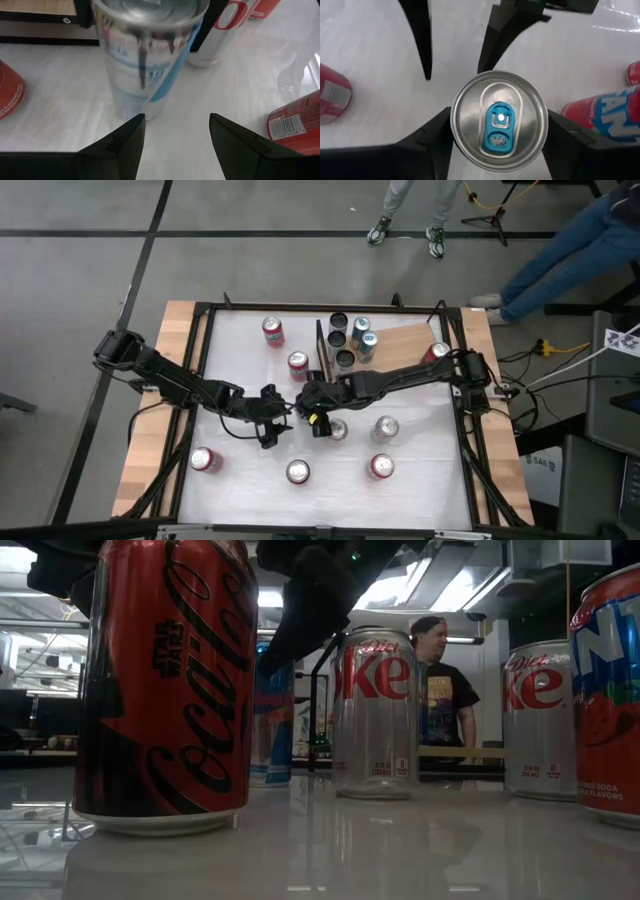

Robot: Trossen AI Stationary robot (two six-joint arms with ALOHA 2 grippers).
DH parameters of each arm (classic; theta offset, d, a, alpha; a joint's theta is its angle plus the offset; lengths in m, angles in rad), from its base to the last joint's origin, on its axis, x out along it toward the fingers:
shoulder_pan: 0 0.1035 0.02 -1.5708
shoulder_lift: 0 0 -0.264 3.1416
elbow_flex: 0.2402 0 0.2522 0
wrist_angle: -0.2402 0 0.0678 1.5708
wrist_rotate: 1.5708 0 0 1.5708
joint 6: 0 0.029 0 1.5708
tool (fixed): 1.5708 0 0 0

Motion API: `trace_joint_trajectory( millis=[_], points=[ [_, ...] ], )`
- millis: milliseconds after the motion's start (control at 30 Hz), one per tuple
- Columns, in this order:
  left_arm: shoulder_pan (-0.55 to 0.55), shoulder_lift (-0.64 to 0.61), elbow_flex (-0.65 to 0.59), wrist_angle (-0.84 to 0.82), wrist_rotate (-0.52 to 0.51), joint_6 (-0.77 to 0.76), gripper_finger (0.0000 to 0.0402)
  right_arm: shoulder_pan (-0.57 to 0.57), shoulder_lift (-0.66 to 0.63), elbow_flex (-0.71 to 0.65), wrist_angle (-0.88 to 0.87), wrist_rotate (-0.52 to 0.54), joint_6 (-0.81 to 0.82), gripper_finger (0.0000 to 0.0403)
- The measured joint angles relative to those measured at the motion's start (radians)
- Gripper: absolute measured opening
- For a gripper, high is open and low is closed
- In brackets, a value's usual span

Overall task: Place canned beverage on shelf
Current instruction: Put the blue white soda can on the shelf aligned with the other blue white soda cans

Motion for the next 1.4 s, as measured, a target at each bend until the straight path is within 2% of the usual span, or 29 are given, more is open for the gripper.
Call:
trace_joint_trajectory(
  millis=[167,500,800,1067,1233,1400],
  points=[
    [0.000,0.000,0.000,0.001,0.000,0.000,0.0213,0.000,-0.038,-0.003,-0.030,-0.012,0.005,0.0228],
    [0.000,0.000,0.000,0.000,-0.006,0.000,0.0213,0.000,-0.235,-0.002,-0.132,-0.011,0.014,0.0229],
    [0.000,0.000,0.000,0.002,-0.007,0.000,0.0213,0.000,-0.457,-0.001,-0.366,-0.011,0.015,0.0229],
    [0.000,0.000,0.000,0.009,-0.007,0.000,0.0213,0.000,-0.593,-0.007,-0.566,0.016,0.038,0.0227],
    [0.000,0.000,0.000,0.010,-0.007,-0.001,0.0213,0.000,-0.705,-0.162,-0.546,0.045,0.084,0.0227],
    [0.001,0.000,0.000,0.011,-0.007,-0.002,0.0213,-0.041,-0.837,-0.388,-0.362,0.088,0.082,0.0226]
  ],
)
